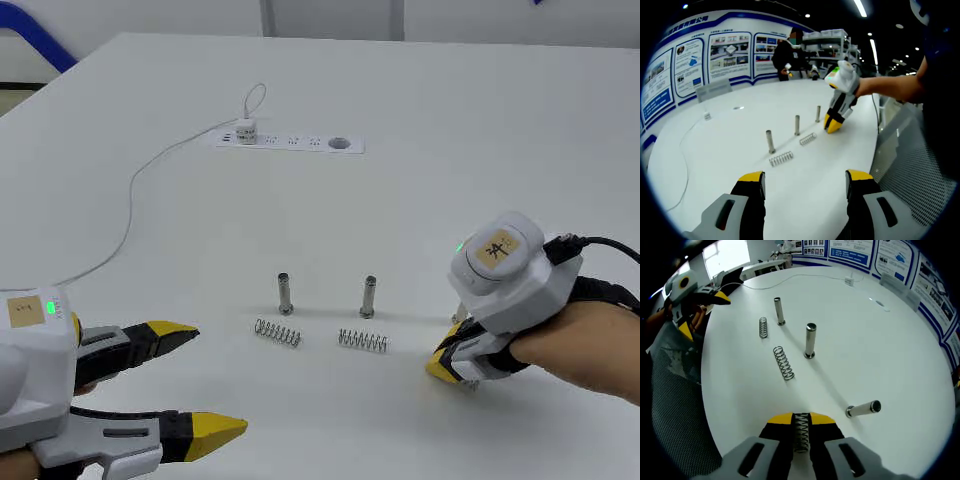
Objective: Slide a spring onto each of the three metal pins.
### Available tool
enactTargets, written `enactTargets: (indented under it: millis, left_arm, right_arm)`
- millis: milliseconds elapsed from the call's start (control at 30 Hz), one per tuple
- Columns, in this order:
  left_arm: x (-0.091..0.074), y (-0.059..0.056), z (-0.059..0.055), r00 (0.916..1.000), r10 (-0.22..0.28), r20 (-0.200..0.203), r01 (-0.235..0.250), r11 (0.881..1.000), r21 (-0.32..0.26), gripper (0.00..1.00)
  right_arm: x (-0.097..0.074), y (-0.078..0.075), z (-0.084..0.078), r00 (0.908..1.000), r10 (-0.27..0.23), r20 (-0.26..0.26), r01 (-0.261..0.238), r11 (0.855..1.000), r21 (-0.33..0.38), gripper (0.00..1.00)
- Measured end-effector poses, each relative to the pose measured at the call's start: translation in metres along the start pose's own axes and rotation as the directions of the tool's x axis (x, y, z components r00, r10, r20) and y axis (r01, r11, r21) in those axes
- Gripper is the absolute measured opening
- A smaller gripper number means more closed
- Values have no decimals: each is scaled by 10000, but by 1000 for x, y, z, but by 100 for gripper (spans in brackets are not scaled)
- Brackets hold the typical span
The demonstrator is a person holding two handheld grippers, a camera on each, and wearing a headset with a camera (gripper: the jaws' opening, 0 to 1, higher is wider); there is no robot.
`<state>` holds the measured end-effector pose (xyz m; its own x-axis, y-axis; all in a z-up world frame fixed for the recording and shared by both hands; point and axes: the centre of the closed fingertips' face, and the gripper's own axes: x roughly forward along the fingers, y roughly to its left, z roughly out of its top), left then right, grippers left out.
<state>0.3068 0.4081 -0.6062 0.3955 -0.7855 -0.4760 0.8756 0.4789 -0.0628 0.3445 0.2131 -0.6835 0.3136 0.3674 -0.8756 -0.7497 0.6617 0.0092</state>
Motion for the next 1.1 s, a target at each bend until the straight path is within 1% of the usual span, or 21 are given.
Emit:
enactTargets:
  millis: [100, 267, 467, 900, 1100]
  left_arm:
    - [0, 0, 0, 10000, -9, -3, 9, 10000, 5, 67]
    - [0, 0, 0, 10000, -16, -4, 16, 10000, 10, 67]
    - [0, -1, 0, 10000, -34, -12, 34, 10000, 22, 67]
    - [1, -2, 0, 10000, -65, -56, 65, 10000, 55, 67]
    - [1, -2, -1, 10000, -74, -64, 75, 10000, 63, 67]
  right_arm:
    - [-1, 0, 0, 10000, -34, 46, 34, 10000, 11, 12]
    - [-11, -2, 6, 9988, -173, 451, 166, 9997, 170, 12]
    - [-22, -7, 12, 9953, -368, 898, 338, 9988, 350, 12]
    - [-34, -12, 13, 9891, -616, 1338, 532, 9964, 660, 12]
    - [-40, -10, 13, 9871, -709, 1438, 604, 9953, 758, 12]
